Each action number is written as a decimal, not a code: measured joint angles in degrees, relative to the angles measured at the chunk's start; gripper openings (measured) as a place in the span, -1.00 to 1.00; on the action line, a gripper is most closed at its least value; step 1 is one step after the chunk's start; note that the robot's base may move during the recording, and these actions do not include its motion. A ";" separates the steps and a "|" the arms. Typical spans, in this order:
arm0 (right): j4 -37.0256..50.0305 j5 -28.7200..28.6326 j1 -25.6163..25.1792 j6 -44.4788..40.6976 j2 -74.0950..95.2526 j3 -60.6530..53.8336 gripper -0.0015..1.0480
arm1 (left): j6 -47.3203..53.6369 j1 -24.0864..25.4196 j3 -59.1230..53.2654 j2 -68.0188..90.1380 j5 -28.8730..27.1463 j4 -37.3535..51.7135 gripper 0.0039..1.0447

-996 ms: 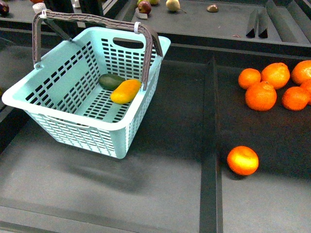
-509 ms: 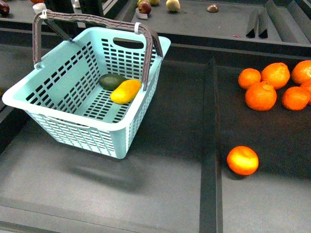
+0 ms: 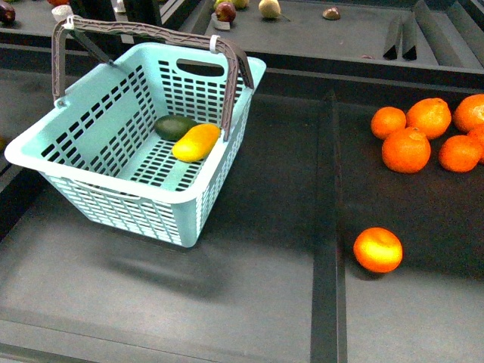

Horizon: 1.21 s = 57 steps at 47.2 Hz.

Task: Pick mango and avocado into basket

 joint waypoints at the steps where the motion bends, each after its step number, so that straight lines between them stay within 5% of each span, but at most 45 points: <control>1: 0.00 0.00 0.00 0.02 0.00 0.00 0.85 | 0.00 0.00 -0.50 -0.81 0.00 -0.24 -0.95; 57: 0.00 0.02 0.00 0.00 0.00 0.00 0.85 | 0.42 0.00 -8.04 -28.41 -0.02 -18.93 -0.95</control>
